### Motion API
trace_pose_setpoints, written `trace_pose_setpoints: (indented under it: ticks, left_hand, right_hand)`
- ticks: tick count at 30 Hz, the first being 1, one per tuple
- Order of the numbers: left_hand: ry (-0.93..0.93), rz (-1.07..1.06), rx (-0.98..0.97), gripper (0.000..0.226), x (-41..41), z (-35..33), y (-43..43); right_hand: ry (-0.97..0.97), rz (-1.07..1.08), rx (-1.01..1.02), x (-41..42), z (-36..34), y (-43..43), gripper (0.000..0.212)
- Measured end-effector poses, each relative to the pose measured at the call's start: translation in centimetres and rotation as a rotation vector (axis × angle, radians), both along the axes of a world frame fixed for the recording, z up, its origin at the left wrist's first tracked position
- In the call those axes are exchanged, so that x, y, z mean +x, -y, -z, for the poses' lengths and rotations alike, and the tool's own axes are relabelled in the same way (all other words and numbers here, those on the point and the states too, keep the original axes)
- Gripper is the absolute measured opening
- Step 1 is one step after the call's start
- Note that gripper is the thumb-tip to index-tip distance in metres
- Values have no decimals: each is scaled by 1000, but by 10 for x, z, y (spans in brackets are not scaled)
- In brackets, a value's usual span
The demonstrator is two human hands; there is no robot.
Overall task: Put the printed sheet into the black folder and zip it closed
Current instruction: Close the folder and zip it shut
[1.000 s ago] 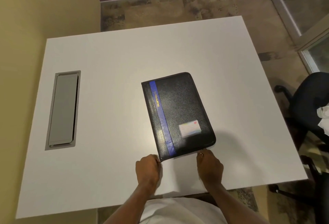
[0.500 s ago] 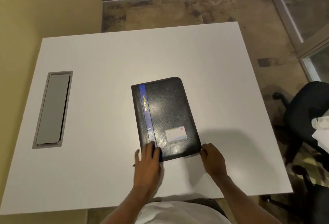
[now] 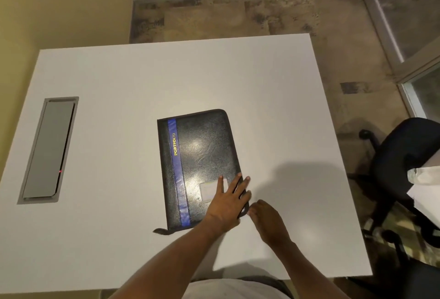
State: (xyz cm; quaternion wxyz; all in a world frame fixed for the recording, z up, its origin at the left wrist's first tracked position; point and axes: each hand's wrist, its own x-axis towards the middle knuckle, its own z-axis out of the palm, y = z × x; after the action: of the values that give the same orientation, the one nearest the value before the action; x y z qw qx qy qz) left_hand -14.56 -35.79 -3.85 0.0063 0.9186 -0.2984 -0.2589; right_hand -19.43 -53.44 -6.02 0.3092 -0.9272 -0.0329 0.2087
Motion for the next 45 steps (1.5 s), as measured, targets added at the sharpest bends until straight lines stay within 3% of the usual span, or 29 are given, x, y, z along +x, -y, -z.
trace_pose_setpoints:
  ticks: [5, 12, 20, 25, 31, 39, 43, 45]
  left_hand:
    - [6, 45, -14, 79, 5, -2, -4]
    - [30, 68, -42, 77, 7, -6, -9]
    - [60, 80, -45, 58, 1, -5, -11]
    - [59, 101, -28, 64, -2, -6, -19]
    - [94, 66, -68, 33, -7, 2, -26]
    - [172, 24, -280, 9, -5, 25, -36]
    - [226, 64, -280, 29, 6, 24, -43]
    - [169, -43, -261, 61, 28, 11, -44]
  right_hand:
    - [-46, 32, -131, 8, -5, -2, 23]
    - [111, 44, -230, 40, -3, 5, 17]
    - [257, -80, -288, 121, -4, -9, 14]
    - [297, -87, -244, 185, -8, -28, 16]
    - [343, -76, -236, 244, -4, -39, 14]
    - [338, -72, -258, 303, -1, -48, 10]
    - [259, -92, -204, 315, 1, -48, 10]
    - [236, -103, -149, 314, 2, -45, 10]
